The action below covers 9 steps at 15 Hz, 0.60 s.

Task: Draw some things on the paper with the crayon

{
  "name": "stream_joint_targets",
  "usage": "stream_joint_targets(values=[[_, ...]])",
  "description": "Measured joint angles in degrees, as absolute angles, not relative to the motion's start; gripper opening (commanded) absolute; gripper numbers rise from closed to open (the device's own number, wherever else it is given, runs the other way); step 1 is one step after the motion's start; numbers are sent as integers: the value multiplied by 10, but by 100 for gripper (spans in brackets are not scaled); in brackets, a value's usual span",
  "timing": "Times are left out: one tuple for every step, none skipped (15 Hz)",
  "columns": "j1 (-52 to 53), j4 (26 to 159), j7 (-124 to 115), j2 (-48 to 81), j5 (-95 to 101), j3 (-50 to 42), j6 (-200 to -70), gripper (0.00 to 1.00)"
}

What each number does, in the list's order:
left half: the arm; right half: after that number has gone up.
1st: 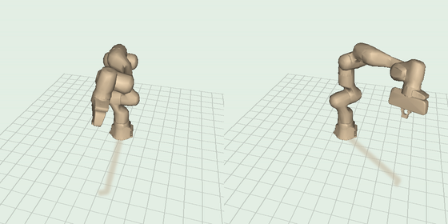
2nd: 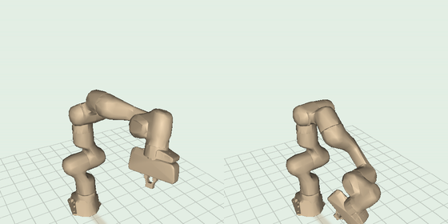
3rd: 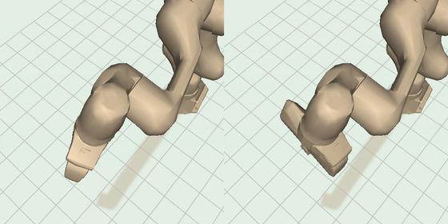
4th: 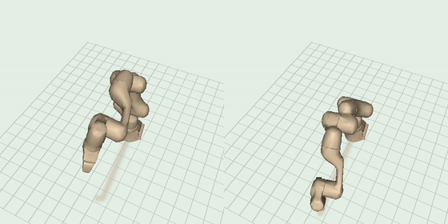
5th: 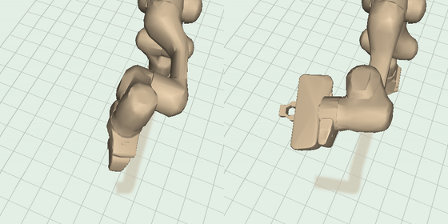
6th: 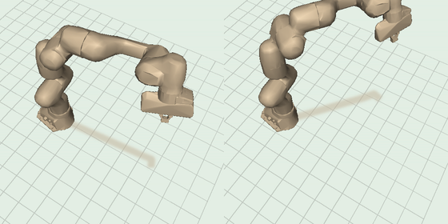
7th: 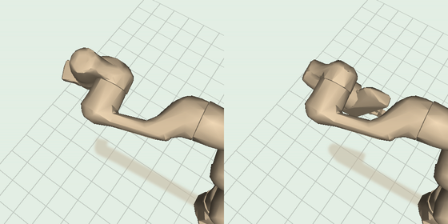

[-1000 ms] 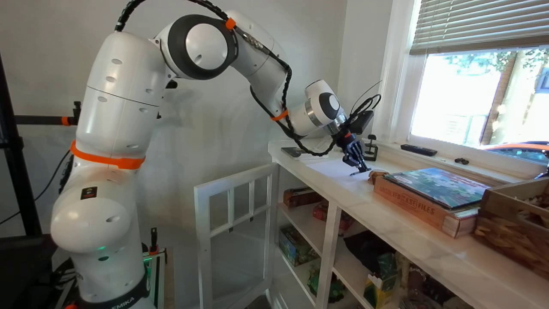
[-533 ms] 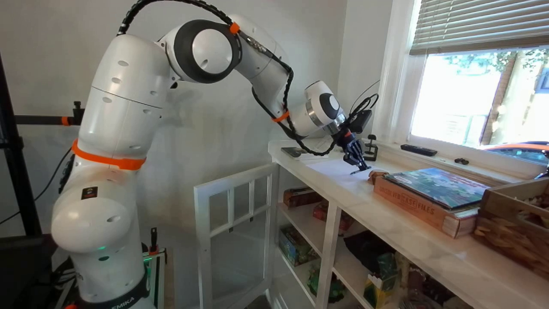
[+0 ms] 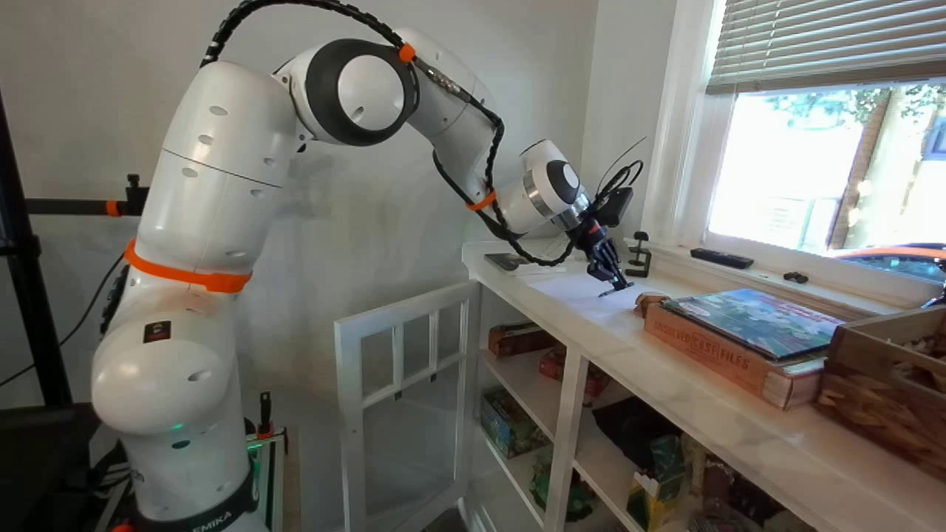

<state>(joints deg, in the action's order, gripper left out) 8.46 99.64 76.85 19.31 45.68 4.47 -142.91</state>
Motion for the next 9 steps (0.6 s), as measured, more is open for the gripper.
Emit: stream_joint_targets(values=[[84,996,769,193,458,44,-1429,3],[84,997,769,193,460,44,-1429,3],[83,997,769,193,461,43,-1429,3],[82,997,769,192,462,42,-1429,3],[80,997,769,191,463,41,-1429,3],[79,998,769,190,464,40,-1429,3],[78,998,769,189,464,40,-1429,3],[77,999,769,188,464,39,-1429,3],[76,1001,769,187,464,39,-1429,3]])
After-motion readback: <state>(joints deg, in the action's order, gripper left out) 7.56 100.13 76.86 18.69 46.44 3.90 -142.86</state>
